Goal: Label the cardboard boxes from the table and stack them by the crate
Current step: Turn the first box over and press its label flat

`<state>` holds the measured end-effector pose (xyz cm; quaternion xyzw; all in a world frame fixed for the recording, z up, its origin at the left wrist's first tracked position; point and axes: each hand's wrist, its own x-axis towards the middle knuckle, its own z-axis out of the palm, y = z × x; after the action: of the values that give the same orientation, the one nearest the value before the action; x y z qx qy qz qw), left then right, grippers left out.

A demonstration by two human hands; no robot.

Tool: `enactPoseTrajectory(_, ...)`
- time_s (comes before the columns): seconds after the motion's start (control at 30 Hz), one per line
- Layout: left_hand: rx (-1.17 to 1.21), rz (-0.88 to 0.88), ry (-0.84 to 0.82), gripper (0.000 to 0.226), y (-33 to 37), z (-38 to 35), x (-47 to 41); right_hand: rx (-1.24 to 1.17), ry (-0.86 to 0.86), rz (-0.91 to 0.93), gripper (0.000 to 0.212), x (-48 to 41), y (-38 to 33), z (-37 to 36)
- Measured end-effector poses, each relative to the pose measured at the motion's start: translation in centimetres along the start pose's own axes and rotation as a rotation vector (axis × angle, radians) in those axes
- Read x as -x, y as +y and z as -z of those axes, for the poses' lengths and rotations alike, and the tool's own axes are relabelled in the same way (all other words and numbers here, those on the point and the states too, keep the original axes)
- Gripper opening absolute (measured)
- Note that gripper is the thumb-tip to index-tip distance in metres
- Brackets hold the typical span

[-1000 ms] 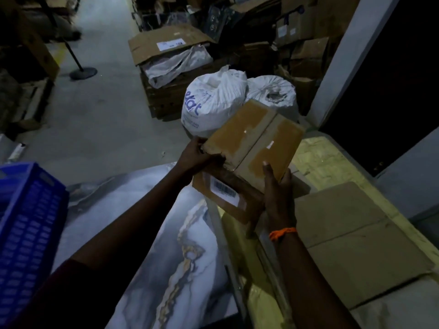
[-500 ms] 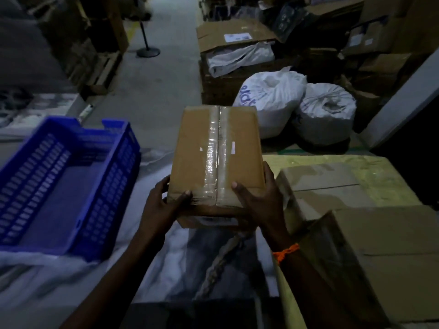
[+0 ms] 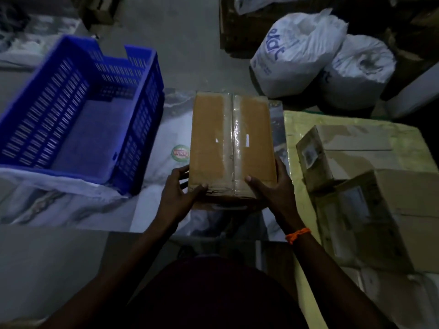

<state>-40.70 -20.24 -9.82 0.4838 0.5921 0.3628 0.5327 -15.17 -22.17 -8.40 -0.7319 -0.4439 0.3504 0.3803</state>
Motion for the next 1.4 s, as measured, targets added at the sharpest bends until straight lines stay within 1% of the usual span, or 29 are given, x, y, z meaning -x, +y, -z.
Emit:
enactPoseTrajectory(0.1, -0.062, -0.021, -0.036, 0.069, -0.2, 0.8, 0.1, -0.011, 0.009, -0.01, 0.101, 0.7, 0.3, -0.3)
enactPoseTrajectory(0.2, -0.103, -0.028, -0.073, 0.056, -0.9, 1.6, 1.0, -0.022, 0.026, -0.026, 0.1, 1.8, 0.6, -0.4)
enactPoseTrajectory(0.27, -0.13, -0.025, -0.085, 0.055, -1.2, 2.2, 1.4, -0.046, 0.035, -0.033, 0.097, 2.5, 0.6, -0.5)
enactPoseTrajectory(0.33, -0.137, -0.004, -0.101, 0.058, -1.4, 2.7, 1.4, -0.078, 0.03, -0.033, 0.088, 2.9, 0.7, -0.4)
enactPoseTrajectory(0.4, -0.11, 0.029, -0.091, 0.064, -1.2, 2.8, 0.8, -0.104, 0.008, -0.036, 0.07, 2.6, 0.7, 0.0)
enactPoseTrajectory(0.47, -0.092, 0.065, -0.038, 0.059, -0.2, 2.6, -0.4, -0.125, -0.006, -0.031, 0.059, 1.6, 0.7, 0.6)
enactPoseTrajectory(0.53, -0.09, 0.087, 0.028, 0.052, 0.9, 2.2, -2.4, -0.14, -0.038, -0.033, 0.056, -0.2, 0.5, 1.3)
enactPoseTrajectory(0.67, -0.154, 0.072, 0.097, 0.055, 2.1, 1.5, -6.8, -0.107, -0.099, -0.031, 0.056, -4.7, -0.4, 1.7)
enactPoseTrajectory(0.73, -0.192, 0.062, 0.106, 0.06, 2.9, 1.1, -8.7, -0.074, -0.125, -0.016, 0.06, -6.9, -1.1, 1.4)
enactPoseTrajectory(0.83, -0.2, 0.088, 0.086, 0.071, 4.5, 0.3, -10.7, -0.084, -0.135, -0.017, 0.056, -9.8, -2.1, 0.8)
enactPoseTrajectory(0.87, -0.202, 0.117, 0.071, 0.073, 5.0, 0.0, -11.0, -0.093, -0.127, -0.021, 0.059, -10.6, -2.2, 0.6)
enactPoseTrajectory(0.9, -0.199, 0.137, 0.047, 0.073, 5.4, -0.3, -11.2, -0.109, -0.121, -0.03, 0.066, -11.3, -2.3, 0.3)
enactPoseTrajectory(0.93, -0.194, 0.15, 0.015, 0.071, 5.8, -0.7, -11.2, -0.13, -0.121, -0.043, 0.072, -11.8, -2.3, 0.1)
enactPoseTrajectory(0.97, -0.189, 0.132, -0.011, 0.065, 6.0, -1.0, -11.4, -0.15, -0.13, -0.055, 0.072, -12.2, -2.3, -0.2)
enactPoseTrajectory(1.03, -0.178, 0.095, -0.006, 0.051, 6.5, -1.6, -11.2, -0.183, -0.15, -0.065, 0.061, -12.4, -2.6, -0.4)
enactPoseTrajectory(1.1, -0.152, 0.085, -0.011, 0.051, 6.5, -1.9, -11.1, -0.212, -0.155, -0.067, 0.052, -12.2, -2.8, -0.4)
enactPoseTrajectory(1.17, -0.1, 0.063, -0.032, 0.056, 6.8, -2.1, -10.9, -0.219, -0.136, -0.052, 0.056, -12.0, -3.3, 0.0)
enactPoseTrajectory(1.23, -0.035, 0.044, 0.001, 0.066, 7.5, -2.2, -10.8, -0.216, -0.107, -0.006, 0.066, -12.2, -4.1, 0.7)
enactPoseTrajectory(1.3, -0.019, -0.009, 0.042, 0.073, 9.3, -2.4, -10.5, -0.219, -0.066, 0.038, 0.071, -12.4, -5.7, 1.6)
enactPoseTrajectory(1.4, 0.021, -0.093, 0.087, 0.068, 11.4, -2.6, -10.3, -0.285, 0.006, 0.106, 0.062, -12.2, -8.3, 3.1)
